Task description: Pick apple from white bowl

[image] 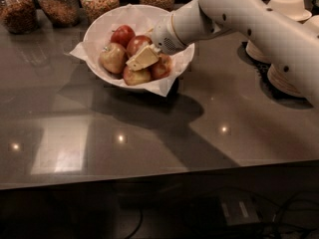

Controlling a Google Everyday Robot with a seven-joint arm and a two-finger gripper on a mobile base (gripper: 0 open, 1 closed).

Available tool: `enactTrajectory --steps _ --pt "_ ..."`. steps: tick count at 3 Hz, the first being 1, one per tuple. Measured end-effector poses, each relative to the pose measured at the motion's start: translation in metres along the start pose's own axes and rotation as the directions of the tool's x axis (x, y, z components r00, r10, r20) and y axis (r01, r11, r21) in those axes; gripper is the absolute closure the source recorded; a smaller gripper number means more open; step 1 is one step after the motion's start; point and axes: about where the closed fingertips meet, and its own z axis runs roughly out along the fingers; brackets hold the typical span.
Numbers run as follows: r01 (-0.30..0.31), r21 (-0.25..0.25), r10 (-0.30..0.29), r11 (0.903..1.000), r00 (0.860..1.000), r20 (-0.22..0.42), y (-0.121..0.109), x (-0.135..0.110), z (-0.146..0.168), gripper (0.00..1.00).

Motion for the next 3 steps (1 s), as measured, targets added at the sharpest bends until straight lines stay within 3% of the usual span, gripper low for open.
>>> enactTrajectory --steps 1,2,3 --pt "0.023 0.031 -0.023 0.9992 1.0 -0.001 -0.003 -0.009 -0.017 0.95" --pt "0.082 0.061 -0.08 0.9948 0.996 -0.027 -0.004 -0.025 -0.044 1.0" --pt "0.181 0.077 -0.177 0.9804 0.982 -0.062 0.002 -0.041 -0.086 1.0"
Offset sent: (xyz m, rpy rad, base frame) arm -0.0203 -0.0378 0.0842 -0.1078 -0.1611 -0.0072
